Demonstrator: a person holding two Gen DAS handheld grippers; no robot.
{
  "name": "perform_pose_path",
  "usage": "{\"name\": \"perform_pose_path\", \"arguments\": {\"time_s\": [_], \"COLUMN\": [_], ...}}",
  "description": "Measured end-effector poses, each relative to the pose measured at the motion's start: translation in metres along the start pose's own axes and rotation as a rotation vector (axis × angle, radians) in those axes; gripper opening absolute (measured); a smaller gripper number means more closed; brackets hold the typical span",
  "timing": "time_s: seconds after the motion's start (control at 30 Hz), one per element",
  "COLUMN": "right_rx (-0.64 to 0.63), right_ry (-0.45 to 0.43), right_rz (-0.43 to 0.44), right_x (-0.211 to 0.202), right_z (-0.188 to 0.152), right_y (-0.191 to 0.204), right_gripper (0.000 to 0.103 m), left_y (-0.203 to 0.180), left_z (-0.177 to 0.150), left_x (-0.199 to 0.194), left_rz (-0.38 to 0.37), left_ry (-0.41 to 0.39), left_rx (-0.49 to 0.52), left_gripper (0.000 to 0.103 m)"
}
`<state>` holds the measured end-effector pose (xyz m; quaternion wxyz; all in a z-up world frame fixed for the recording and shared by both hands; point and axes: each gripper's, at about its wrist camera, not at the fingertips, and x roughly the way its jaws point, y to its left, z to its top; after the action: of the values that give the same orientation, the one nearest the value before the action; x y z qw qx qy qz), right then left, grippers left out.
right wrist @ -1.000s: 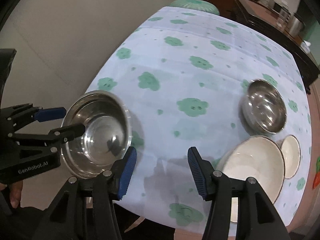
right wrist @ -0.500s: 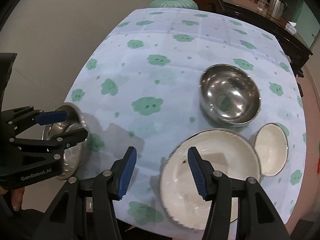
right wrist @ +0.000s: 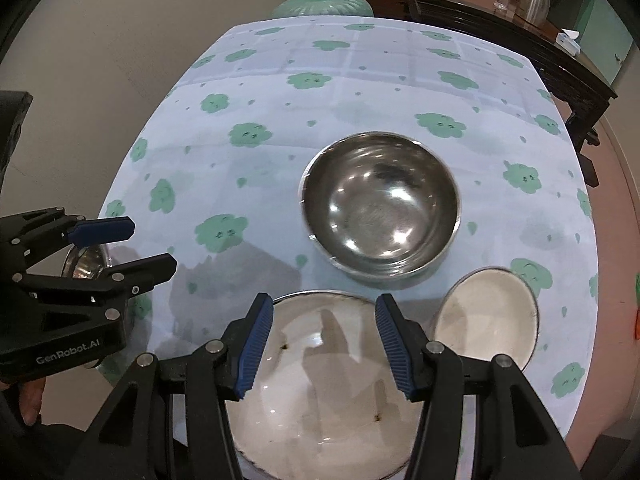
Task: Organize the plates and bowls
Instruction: 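Move both open tools toward the remaining steel bowls, then close the left tool on a steel bowl rim while the right tool grips another steel bowl rim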
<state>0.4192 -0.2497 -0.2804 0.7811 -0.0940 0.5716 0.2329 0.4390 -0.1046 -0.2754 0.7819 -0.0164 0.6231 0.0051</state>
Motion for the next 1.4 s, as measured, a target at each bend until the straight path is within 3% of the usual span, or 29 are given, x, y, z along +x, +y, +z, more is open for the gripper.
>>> {"name": "perform_pose_path", "arguments": {"time_s": [0.73,1.13,1.4], "right_rx": [0.057,0.074,0.077], "right_ry": [-0.027,0.005,0.041], "right_rz": [-0.073,-0.082,-0.043], "right_x": [0.014,0.040,0.056], "right_z": [0.039,0.052,0.055], "right_y": [-0.070,-0.090,-0.093], "right_gripper": [0.056,0.056,0.034], "left_y": [-0.039,-0.046,-0.050], "left_z": [0.061,0.076,0.078], "left_x": [0.027,0.058,0.071], "left_rz": [-0.002,-0.005,-0.004], "left_ry": [-0.023,0.012,0.034], "left_rx": [0.026,0.023,0.027], "left_gripper": [0.056,0.056,0.051]}}
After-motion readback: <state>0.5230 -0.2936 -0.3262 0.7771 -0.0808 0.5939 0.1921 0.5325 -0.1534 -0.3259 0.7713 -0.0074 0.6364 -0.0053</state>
